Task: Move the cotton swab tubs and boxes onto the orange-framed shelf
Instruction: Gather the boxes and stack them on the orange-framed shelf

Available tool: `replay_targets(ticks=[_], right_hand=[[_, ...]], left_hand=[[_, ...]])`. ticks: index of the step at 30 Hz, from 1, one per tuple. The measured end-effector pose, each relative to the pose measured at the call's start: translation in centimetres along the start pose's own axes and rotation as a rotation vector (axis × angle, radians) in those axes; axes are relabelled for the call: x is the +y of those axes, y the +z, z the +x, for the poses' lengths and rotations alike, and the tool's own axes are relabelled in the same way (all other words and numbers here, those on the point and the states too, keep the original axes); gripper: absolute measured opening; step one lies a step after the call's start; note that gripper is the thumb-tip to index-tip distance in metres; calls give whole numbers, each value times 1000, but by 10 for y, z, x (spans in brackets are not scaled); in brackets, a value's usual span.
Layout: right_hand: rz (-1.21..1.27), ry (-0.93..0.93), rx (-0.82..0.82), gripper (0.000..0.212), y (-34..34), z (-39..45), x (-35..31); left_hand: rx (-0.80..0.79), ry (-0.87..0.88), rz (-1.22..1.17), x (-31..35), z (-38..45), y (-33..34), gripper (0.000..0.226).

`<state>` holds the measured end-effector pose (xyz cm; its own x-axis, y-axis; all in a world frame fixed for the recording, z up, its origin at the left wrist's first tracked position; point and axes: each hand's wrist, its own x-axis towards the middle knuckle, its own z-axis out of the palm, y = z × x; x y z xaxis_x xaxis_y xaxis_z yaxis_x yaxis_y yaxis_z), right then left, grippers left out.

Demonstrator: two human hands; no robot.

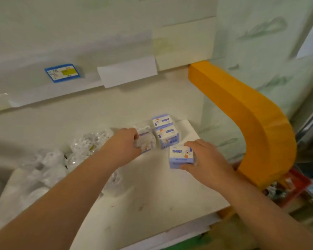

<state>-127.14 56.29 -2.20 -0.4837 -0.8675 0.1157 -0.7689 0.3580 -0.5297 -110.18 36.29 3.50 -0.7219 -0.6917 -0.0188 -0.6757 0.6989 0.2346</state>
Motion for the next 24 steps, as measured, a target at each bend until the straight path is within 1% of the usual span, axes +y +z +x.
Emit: replay_targets(ticks=[2, 9, 12, 15, 17, 20, 24], right_hand=[[9, -9, -2, 61, 2, 6, 3], [68, -84, 30, 54, 8, 16, 5], [128, -86, 64, 51, 13, 18, 3], [169, -81, 94, 49, 18, 19, 1], [210, -68, 99, 49, 19, 20, -1], [256, -60, 86, 51, 20, 21, -4], [281, -60, 110, 51, 23, 24, -4]], left_hand=[[-26, -12, 35, 6, 6, 6, 30], [-19, -82, 88, 13, 16, 22, 33], [13, -94, 101, 12, 17, 25, 34], [78, -80, 157, 11, 18, 27, 35], [110, -78, 153, 11, 18, 26, 36], [134, -87, 131, 12, 18, 27, 37], [145, -105, 125, 14, 18, 26, 36]])
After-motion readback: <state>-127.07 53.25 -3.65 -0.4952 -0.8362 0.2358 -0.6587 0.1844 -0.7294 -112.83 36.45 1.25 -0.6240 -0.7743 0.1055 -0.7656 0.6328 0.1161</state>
